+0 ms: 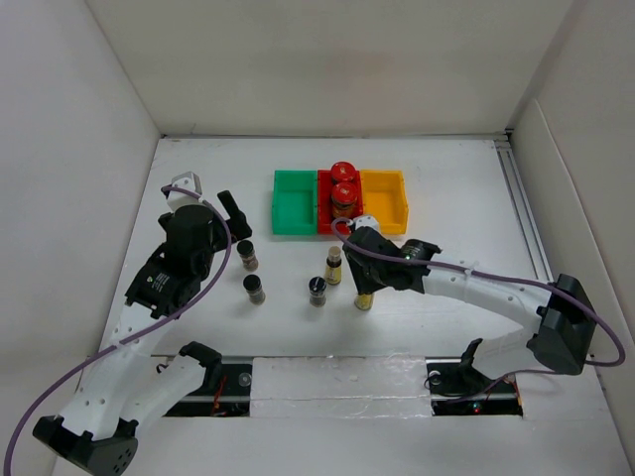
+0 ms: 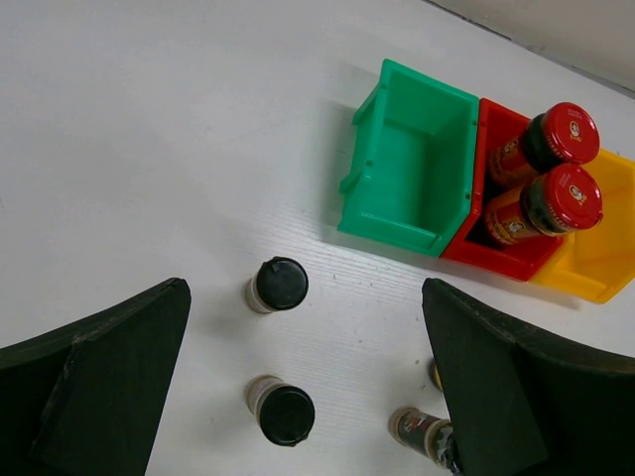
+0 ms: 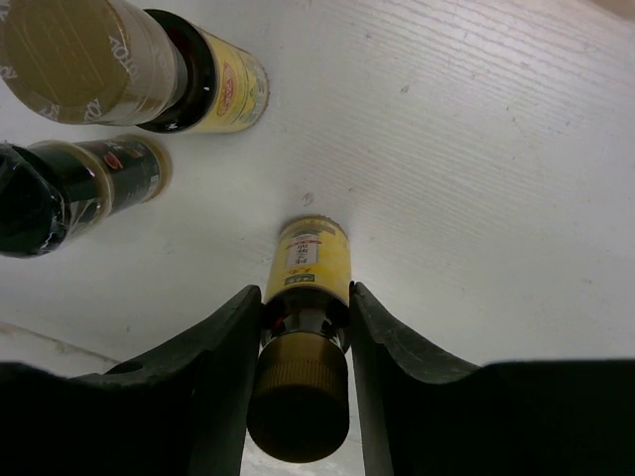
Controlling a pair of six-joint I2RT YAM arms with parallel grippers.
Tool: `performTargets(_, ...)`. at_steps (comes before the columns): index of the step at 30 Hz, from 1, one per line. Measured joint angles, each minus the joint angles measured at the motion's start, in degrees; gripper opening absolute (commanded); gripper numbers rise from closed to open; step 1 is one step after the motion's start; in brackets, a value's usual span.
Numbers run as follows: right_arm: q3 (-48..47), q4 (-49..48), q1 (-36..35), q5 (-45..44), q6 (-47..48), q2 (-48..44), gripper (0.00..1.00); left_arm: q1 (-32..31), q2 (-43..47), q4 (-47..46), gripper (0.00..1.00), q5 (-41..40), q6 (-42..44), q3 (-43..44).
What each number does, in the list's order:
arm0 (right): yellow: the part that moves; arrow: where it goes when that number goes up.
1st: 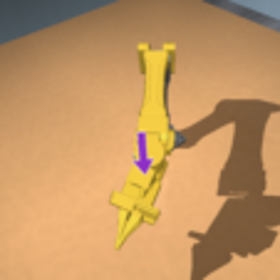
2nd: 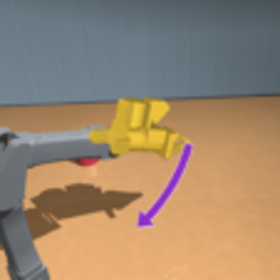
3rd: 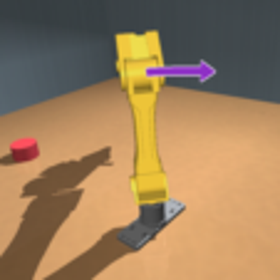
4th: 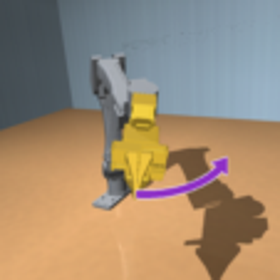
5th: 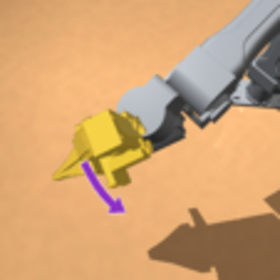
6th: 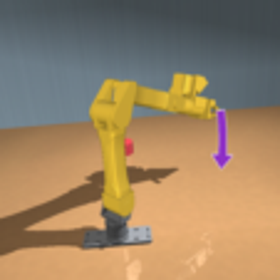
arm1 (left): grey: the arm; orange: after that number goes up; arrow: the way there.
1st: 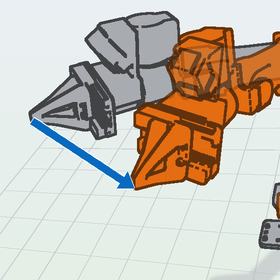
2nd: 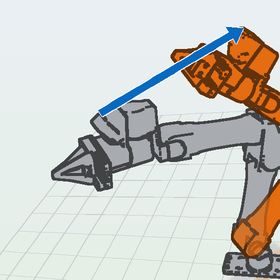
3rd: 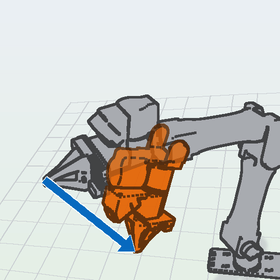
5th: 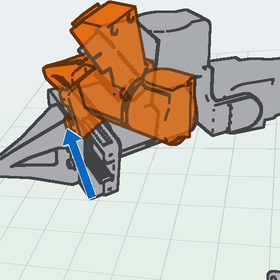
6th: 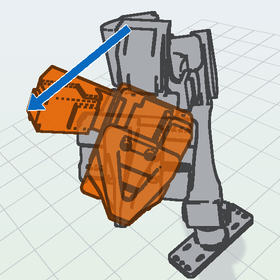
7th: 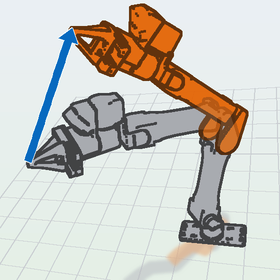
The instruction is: Organize the condiment bottles
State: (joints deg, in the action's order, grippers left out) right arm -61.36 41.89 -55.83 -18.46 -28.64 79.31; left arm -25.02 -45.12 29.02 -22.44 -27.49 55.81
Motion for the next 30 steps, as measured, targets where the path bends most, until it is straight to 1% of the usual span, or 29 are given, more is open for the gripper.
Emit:
performTargets(3, 0.00, -0.85, 0.02, 0.04, -0.15, 0.81, 0.37, 0.00, 0.09, 0.00, 0.99, 0.09, 0.00, 0.00)
performTargets(5, 0.00, -0.98, 0.04, 0.00, -0.46, 0.81, 0.37, 0.00, 0.17, 0.00, 0.99, 0.17, 0.00, 0.00)
performTargets(6, 0.00, -0.96, 0.04, -0.15, -0.72, 0.81, 0.32, 0.00, 0.26, 0.00, 0.99, 0.20, 0.00, 0.00)
performTargets(7, 0.00, -0.94, 0.02, -0.31, -0.92, 0.76, 0.30, 0.00, 0.35, 0.00, 0.99, 0.20, 0.00, 0.00)
performTargets(8, 0.00, -0.87, 0.02, -0.42, -1.11, 0.70, 0.23, 0.00, 0.44, 0.00, 0.99, 0.20, 0.00, 0.00)
performTargets(9, 0.00, -0.76, 0.02, -0.57, -1.25, 0.63, 0.03, 0.00, 0.57, 0.00, 0.99, 0.20, 0.00, 0.00)
performTargets(10, 0.00, -0.63, 0.04, -0.70, -1.40, 0.61, 0.00, 0.00, 0.68, 0.00, 0.99, 0.22, 0.00, 0.00)
performTargets(21, -0.46, 1.97, 0.02, -3.30, -2.84, 0.28, 0.00, 0.00, 1.05, 0.00, 0.99, 0.22, 0.00, 0.00)
performTargets(25, -2.05, 4.90, 1.84, -4.00, -2.51, 0.28, 0.00, 0.00, 1.07, 0.00, 0.99, 0.22, 0.00, 0.00)
performTargets(30, -5.64, 6.34, 6.34, -4.79, -1.57, 0.28, 0.00, 0.00, 1.11, 0.00, 0.99, 0.22, 0.00, 0.00)
